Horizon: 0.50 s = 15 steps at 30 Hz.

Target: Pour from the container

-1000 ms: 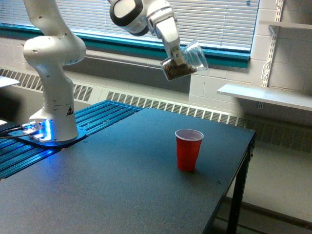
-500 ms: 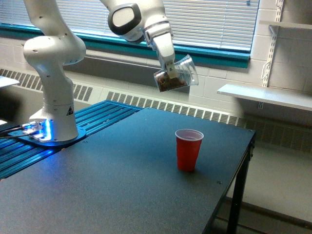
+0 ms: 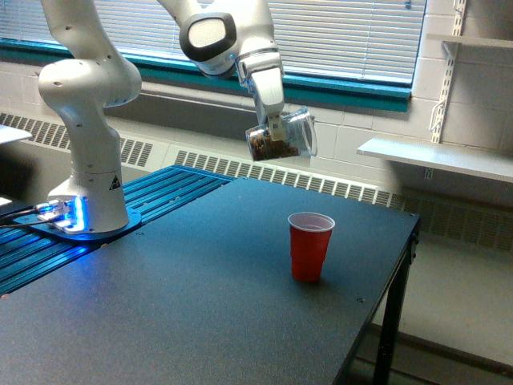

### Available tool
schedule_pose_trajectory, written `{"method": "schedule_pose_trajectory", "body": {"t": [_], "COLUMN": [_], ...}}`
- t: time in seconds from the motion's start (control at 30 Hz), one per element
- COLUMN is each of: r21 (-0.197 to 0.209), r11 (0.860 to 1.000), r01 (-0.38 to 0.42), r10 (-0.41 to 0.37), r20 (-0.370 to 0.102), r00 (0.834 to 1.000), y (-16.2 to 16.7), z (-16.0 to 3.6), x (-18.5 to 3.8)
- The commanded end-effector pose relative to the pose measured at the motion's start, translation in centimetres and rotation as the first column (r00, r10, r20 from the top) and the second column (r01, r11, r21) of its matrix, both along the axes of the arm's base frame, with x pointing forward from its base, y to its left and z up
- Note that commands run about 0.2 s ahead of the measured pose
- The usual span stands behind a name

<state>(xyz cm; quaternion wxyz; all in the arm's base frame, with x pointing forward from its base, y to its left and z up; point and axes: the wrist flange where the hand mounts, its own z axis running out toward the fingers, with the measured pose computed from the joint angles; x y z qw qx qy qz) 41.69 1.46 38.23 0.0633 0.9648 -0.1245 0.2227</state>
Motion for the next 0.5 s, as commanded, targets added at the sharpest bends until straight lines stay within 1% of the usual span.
{"method": "schedule_pose_trajectory", "body": {"t": [0.03, 0.23, 0.33, 0.5], "r21": [-0.004, -0.025, -0.042, -0.06], "r11": [0.998, 0.996, 0.996, 0.995], "r01": [0.064, 0.081, 0.079, 0.078], "r10": [-0.064, -0.081, -0.08, -0.081], "r20": [0.0, -0.017, -0.029, -0.044], "r00": [0.998, 0.997, 0.996, 0.996], "y": [-0.27, -0.39, -0.35, -0.3], "z": [-0.12, -0.54, -0.68, -0.97], "x": [0.52, 0.82, 1.01, 1.16]}}
